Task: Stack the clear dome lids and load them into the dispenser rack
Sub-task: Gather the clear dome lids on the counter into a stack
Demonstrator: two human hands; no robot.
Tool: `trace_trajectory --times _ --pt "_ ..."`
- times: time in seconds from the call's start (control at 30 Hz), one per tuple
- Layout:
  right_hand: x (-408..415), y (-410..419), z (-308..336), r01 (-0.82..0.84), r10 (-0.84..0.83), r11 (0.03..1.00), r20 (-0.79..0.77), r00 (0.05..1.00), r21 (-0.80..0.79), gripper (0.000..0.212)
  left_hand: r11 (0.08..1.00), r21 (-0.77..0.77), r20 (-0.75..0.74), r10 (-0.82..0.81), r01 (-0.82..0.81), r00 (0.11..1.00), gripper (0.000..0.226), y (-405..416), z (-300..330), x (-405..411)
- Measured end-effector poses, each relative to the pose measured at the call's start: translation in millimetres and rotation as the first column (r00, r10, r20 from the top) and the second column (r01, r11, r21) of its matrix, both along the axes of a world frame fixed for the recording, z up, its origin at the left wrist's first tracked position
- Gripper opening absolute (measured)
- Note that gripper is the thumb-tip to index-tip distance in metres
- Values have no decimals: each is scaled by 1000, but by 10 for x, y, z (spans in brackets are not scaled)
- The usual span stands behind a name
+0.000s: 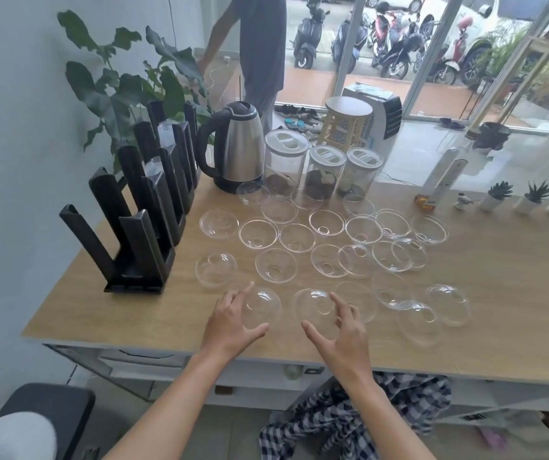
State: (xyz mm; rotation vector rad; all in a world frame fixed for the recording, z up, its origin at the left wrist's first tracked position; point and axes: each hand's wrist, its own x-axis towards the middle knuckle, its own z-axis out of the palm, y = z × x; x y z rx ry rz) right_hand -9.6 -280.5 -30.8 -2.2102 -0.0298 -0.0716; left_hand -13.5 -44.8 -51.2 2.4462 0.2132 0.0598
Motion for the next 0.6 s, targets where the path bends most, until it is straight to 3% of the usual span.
trace_trajectory --times 0.27,0.6 --pt "51 -141 129 38 -40 998 66 997 40 83 997 0 10 -81 81 997 83 -320 -79 69" --pt "165 164 150 -129 132 990 69 989 -50 77 991 -100 -91 -103 94 991 122 -92 53 -58"
